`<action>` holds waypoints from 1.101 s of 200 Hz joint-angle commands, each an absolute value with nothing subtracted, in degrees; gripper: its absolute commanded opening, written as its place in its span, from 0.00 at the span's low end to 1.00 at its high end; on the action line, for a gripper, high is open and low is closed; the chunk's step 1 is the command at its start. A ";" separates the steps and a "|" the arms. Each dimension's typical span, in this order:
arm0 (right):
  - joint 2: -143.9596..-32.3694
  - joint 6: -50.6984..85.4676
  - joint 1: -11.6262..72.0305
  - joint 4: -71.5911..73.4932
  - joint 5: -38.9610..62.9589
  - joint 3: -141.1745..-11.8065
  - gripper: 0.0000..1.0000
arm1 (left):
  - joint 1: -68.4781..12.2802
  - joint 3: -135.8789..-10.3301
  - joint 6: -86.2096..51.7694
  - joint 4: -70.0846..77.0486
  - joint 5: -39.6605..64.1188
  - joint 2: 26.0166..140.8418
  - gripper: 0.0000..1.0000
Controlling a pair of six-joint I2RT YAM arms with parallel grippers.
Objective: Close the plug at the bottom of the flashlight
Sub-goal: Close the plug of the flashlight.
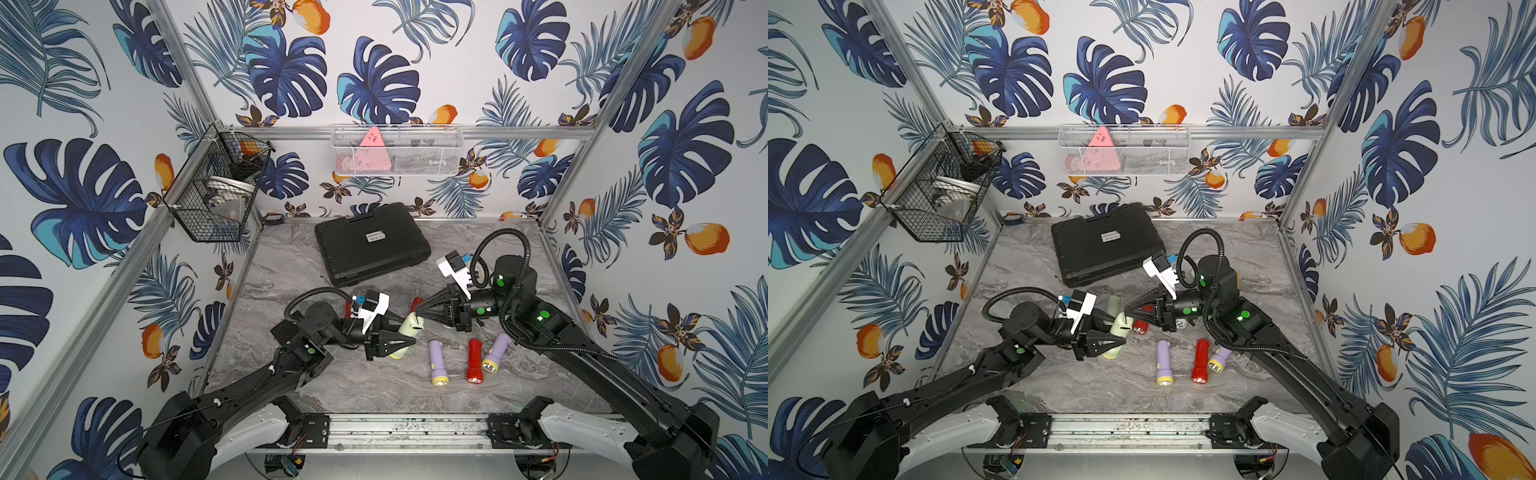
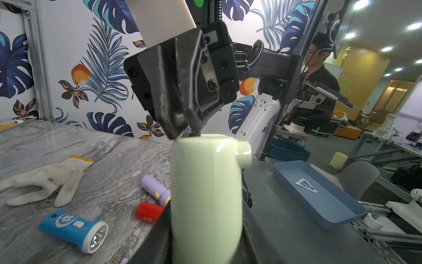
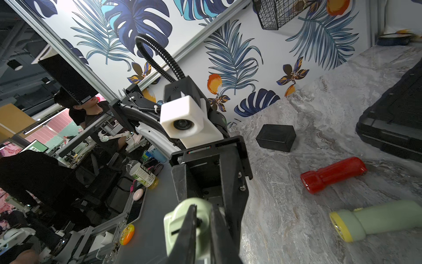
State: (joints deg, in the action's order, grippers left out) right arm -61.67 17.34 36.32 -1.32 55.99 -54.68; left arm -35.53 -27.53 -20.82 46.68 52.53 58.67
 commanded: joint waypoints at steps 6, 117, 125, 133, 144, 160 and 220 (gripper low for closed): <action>-61.81 17.49 37.05 -5.01 56.52 -54.03 0.12 | -35.39 -28.91 -20.78 55.70 50.54 58.09 0.00; -63.26 11.44 37.44 -14.02 43.98 -60.61 0.03 | -35.35 -28.87 -23.85 57.95 53.09 59.31 0.00; -63.52 10.89 37.44 -15.11 41.60 -61.58 0.03 | -35.36 -28.99 -23.73 57.51 53.17 59.39 0.00; -63.79 10.43 37.44 -16.05 39.00 -62.51 0.03 | -35.33 -29.09 -23.29 56.73 53.18 59.26 0.00; -64.39 9.75 37.44 -17.47 36.07 -63.87 0.03 | -35.33 -29.18 -22.96 55.93 53.27 59.13 0.00; -65.44 9.14 37.44 -19.18 32.34 -64.60 0.05 | -35.35 -29.14 -22.77 55.25 53.11 58.88 0.00; -67.39 12.03 37.44 -20.74 14.22 -65.62 0.31 | -36.52 -31.19 -12.41 33.35 39.91 53.13 0.00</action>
